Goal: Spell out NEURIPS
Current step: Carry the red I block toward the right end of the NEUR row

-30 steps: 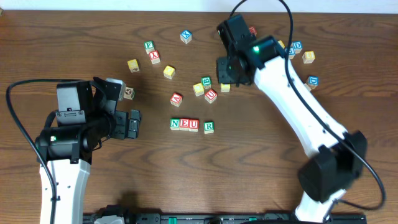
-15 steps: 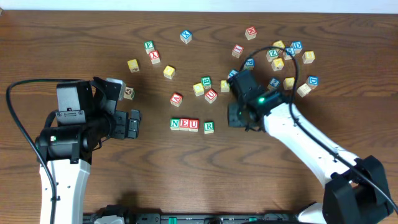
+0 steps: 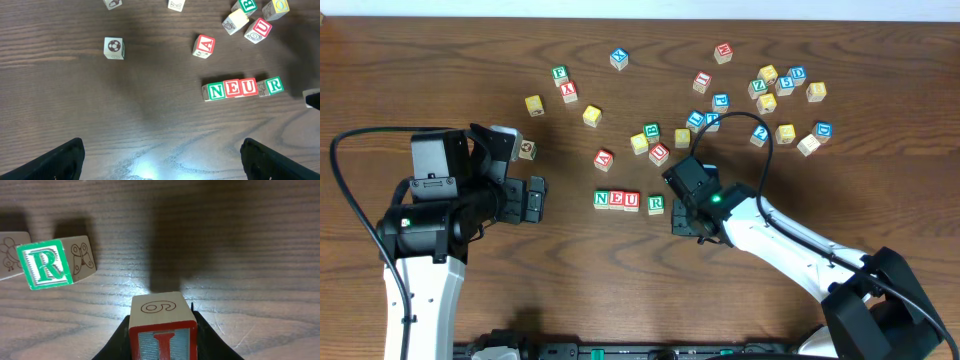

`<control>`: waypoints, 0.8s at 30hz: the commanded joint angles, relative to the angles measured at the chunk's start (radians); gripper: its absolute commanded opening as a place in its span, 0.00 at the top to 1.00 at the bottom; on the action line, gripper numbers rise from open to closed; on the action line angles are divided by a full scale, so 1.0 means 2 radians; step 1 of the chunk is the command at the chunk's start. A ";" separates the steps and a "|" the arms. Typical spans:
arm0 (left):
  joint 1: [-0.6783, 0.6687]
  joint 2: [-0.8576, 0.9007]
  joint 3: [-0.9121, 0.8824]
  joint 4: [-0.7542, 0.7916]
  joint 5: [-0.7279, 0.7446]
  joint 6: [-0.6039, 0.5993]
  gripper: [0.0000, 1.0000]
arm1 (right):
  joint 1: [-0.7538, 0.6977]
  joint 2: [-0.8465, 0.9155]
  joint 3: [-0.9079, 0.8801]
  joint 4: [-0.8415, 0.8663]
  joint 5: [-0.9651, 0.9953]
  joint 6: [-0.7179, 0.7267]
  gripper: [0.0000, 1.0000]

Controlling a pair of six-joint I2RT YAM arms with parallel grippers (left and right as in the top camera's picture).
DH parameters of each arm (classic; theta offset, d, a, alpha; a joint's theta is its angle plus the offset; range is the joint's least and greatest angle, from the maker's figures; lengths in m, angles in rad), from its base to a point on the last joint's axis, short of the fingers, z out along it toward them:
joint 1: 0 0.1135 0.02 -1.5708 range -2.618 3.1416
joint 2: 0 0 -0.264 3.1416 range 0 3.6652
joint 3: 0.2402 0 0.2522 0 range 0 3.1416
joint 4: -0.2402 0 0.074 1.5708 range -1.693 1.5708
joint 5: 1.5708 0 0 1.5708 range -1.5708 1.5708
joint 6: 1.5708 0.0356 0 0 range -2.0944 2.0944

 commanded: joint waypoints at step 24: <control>0.002 -0.003 0.010 0.000 0.006 0.006 0.02 | 0.038 -0.007 -0.028 0.067 0.068 0.053 0.88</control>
